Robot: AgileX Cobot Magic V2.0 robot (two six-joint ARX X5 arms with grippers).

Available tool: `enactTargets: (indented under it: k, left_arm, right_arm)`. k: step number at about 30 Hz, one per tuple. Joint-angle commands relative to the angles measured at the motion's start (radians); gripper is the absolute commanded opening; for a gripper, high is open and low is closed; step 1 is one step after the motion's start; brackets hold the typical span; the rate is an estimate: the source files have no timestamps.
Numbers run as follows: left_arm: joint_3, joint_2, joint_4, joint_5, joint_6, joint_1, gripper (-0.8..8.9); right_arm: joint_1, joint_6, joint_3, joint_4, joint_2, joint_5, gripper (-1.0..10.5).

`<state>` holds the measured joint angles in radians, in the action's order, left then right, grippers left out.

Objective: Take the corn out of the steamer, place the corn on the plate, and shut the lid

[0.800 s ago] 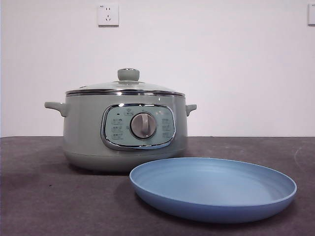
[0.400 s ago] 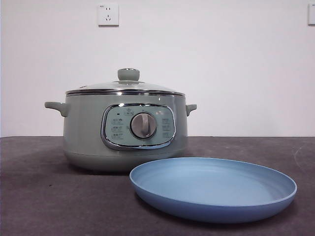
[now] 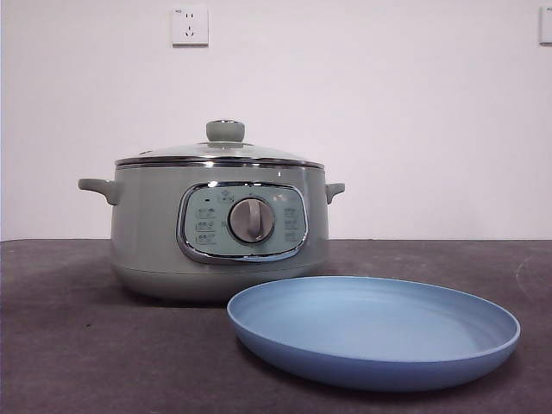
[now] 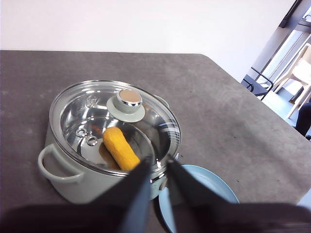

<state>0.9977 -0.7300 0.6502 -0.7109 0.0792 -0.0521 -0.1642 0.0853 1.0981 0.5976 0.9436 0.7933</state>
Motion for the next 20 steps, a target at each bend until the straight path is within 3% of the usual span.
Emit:
enactTargets:
  k: [1,2,4,13,20]
  left_arm:
    - [0.004,0.004,-0.002,-0.006,0.016,0.0,5.39]
    - [0.004,0.004,-0.002,-0.006,0.016,0.0,5.56]
    - [0.004,0.004,-0.002,-0.006,0.016,0.0,5.56]
    - [0.004,-0.009,-0.074,-0.054,0.027,0.002,5.55]
    - [0.005,-0.096,-0.217,-0.049,0.082,0.059,5.56]
  right_arm:
    - [-0.002,-0.008,0.002,-0.004,-0.001,0.004,4.2]
    - [-0.002,-0.008,0.002,-0.004,-0.001,0.004,5.1]
    - [-0.002,-0.008,0.002,-0.004,-0.001,0.004,5.7]
    - [-0.002,-0.008,0.002,-0.004,-0.001,0.0,5.7]
    - [-0.002,-0.008,0.002,-0.004,-0.001,-0.014,5.7]
